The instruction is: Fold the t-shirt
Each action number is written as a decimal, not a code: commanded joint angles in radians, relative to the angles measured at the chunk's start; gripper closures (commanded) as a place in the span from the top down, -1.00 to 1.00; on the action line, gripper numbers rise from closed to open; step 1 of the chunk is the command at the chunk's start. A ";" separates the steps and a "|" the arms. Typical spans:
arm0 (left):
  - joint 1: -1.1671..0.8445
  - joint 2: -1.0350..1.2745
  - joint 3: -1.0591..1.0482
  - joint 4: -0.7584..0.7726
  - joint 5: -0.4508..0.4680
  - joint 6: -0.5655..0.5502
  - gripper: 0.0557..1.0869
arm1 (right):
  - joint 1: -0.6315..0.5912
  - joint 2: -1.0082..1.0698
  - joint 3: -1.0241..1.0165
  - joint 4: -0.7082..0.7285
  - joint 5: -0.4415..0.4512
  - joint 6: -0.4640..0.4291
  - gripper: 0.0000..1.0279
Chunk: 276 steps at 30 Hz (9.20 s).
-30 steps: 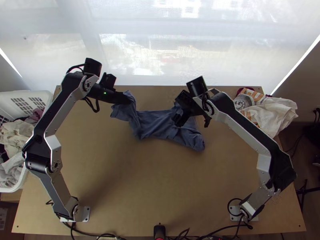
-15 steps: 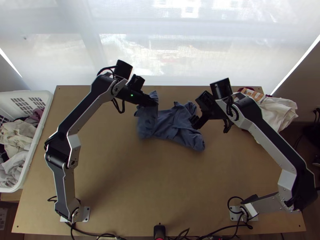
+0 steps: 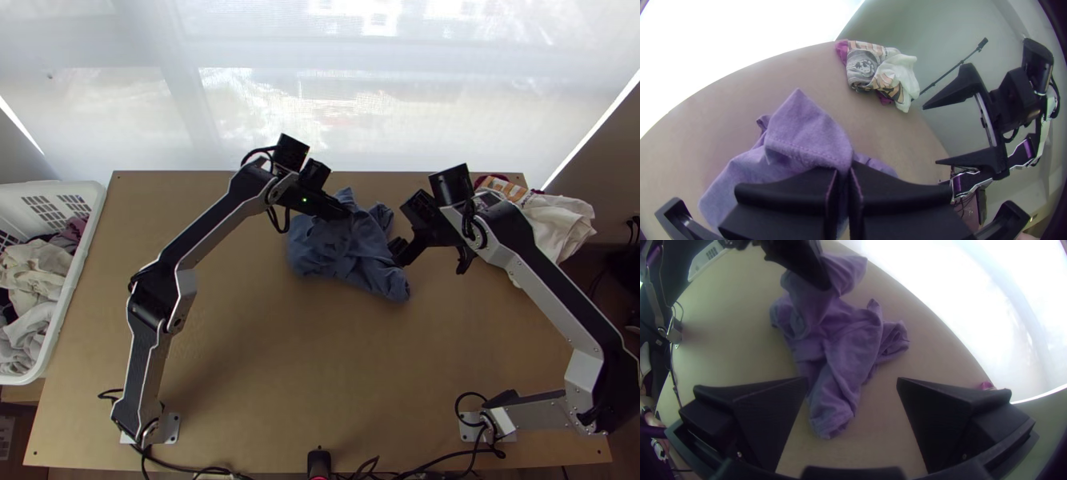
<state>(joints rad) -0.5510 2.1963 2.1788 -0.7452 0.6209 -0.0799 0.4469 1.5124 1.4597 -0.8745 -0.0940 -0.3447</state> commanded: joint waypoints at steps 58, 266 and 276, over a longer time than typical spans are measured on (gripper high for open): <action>0.203 -0.248 -0.427 -0.286 -0.089 0.193 0.91 | -0.079 0.244 -0.125 0.308 -0.069 -0.047 0.80; 0.766 -1.439 -1.157 -0.609 -0.127 0.186 0.91 | -0.806 0.094 -0.484 1.154 -0.050 0.101 0.91; 0.901 -1.532 -1.231 -0.471 -0.155 0.140 0.91 | -0.645 -0.299 -0.509 1.049 -0.078 0.210 0.91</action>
<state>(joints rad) 0.2703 0.7315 0.9939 -1.2877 0.4770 0.0853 -0.3096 1.4670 1.0000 0.2134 -0.1513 -0.1970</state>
